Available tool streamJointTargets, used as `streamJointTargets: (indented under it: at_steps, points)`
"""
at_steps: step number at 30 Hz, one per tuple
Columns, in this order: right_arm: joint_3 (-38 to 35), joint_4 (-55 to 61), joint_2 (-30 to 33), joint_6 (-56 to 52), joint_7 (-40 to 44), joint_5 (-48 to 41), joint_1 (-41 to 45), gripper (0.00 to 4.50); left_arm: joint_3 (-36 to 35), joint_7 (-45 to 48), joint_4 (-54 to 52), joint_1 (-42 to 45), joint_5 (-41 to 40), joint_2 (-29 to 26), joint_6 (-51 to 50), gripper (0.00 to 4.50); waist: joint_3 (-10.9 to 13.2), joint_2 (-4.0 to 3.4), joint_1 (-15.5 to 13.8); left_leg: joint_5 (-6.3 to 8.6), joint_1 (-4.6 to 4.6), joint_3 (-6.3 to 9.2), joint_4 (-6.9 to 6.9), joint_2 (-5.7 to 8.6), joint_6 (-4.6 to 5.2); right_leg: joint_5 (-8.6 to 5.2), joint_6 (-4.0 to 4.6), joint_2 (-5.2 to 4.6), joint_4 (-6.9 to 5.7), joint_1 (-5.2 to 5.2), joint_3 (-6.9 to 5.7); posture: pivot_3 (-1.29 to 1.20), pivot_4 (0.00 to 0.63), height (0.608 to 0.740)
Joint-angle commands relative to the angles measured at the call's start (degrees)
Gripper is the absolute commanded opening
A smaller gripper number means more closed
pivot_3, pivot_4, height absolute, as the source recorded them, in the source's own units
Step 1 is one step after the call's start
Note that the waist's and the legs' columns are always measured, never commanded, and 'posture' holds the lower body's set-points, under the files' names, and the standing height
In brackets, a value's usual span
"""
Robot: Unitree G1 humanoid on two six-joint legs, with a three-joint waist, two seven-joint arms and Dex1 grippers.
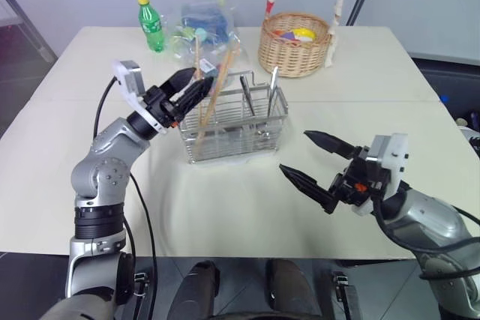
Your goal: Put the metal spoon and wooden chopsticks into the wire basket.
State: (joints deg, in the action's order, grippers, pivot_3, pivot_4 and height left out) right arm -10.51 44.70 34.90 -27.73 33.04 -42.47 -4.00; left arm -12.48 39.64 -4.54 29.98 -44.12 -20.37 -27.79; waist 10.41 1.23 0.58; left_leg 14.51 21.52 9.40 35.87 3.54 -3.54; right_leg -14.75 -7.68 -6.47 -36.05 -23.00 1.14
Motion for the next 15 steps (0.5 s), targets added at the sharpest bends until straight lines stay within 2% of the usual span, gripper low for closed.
streamJointTargets:
  at_steps: [1,9,15]
  points:
    - [-0.35,1.06,0.11,0.85,0.10,-0.27,0.56,4.50,-0.72,-0.08,-1.80,0.47,0.19,-0.42,1.24,4.39,0.00,0.00,0.00,0.00,0.00,0.00,0.00,0.00,0.00,0.00,0.00,0.00,0.00,0.00,0.00,0.00,0.150,0.740]
    - [-0.39,-0.12,0.16,1.17,0.19,0.63,1.49,4.50,-5.61,-3.23,-4.42,4.59,-6.88,-1.97,-2.13,4.39,0.04,0.04,0.00,0.00,0.02,0.01,0.00,-0.01,0.00,0.00,0.00,0.00,0.00,-0.02,0.00,0.00,0.150,0.740]
    - [-2.58,-5.46,0.85,2.53,0.69,3.05,4.15,4.50,-10.63,-4.76,-3.18,6.81,-7.01,-9.81,-3.38,4.39,0.06,0.02,0.21,0.00,-0.03,-0.02,-0.08,-0.01,0.00,0.00,0.00,0.00,0.00,-0.04,0.00,0.00,0.150,0.740]
